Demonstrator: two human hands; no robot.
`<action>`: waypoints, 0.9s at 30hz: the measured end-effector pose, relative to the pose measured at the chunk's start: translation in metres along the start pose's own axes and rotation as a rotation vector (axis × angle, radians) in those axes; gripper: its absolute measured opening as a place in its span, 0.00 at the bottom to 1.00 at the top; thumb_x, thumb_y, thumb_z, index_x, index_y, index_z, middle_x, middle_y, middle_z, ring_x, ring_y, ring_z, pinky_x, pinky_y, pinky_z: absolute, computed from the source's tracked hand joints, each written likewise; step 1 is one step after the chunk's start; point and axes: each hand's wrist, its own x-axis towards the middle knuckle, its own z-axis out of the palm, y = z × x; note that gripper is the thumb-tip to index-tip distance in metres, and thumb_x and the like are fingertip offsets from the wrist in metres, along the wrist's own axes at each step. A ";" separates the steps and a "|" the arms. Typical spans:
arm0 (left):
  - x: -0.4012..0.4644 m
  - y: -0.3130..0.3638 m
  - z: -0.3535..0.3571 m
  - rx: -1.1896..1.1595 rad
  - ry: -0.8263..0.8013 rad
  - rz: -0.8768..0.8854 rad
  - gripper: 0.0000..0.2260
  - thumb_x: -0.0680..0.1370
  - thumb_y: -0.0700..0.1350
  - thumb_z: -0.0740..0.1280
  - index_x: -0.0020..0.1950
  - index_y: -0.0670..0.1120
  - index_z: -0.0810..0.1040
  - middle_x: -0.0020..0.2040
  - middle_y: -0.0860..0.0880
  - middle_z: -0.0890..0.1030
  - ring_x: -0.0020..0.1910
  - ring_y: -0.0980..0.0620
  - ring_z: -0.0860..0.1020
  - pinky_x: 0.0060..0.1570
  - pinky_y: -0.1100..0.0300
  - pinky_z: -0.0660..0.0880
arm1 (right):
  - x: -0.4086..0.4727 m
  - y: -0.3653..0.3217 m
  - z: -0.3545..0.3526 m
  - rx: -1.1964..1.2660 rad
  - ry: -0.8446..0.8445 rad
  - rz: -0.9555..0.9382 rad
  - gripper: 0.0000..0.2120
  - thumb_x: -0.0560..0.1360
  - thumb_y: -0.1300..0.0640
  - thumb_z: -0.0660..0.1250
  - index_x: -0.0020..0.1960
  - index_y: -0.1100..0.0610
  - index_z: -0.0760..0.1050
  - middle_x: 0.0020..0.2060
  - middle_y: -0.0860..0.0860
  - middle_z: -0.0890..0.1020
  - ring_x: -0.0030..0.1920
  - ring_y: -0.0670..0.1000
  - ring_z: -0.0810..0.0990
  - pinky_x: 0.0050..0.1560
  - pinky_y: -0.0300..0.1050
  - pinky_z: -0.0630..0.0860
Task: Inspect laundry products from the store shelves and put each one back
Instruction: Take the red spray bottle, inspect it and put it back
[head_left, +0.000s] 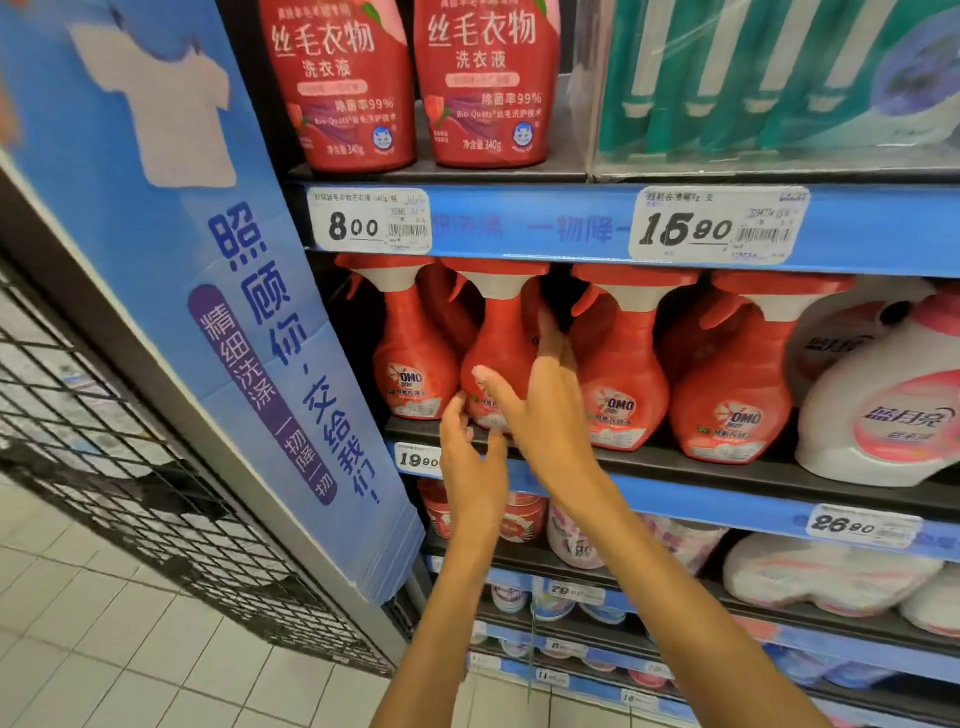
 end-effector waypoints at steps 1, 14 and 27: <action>0.001 0.000 -0.001 -0.027 -0.011 -0.012 0.24 0.78 0.29 0.60 0.73 0.39 0.62 0.71 0.43 0.68 0.70 0.51 0.67 0.69 0.59 0.65 | 0.008 -0.001 0.006 -0.006 -0.012 0.024 0.37 0.74 0.50 0.70 0.74 0.63 0.58 0.68 0.62 0.69 0.67 0.60 0.68 0.66 0.48 0.65; -0.036 -0.004 -0.030 -0.254 -0.127 -0.051 0.21 0.70 0.61 0.64 0.61 0.59 0.72 0.60 0.51 0.80 0.57 0.56 0.80 0.54 0.60 0.77 | -0.022 -0.001 -0.016 0.303 -0.117 0.095 0.21 0.68 0.50 0.76 0.58 0.55 0.75 0.51 0.50 0.82 0.50 0.48 0.81 0.53 0.47 0.78; -0.051 0.020 -0.059 -0.374 -0.441 -0.235 0.24 0.74 0.64 0.60 0.60 0.51 0.80 0.57 0.47 0.83 0.57 0.50 0.81 0.57 0.53 0.76 | -0.016 -0.028 -0.038 0.878 -0.356 0.155 0.10 0.74 0.52 0.66 0.49 0.58 0.74 0.35 0.49 0.83 0.37 0.46 0.82 0.39 0.40 0.80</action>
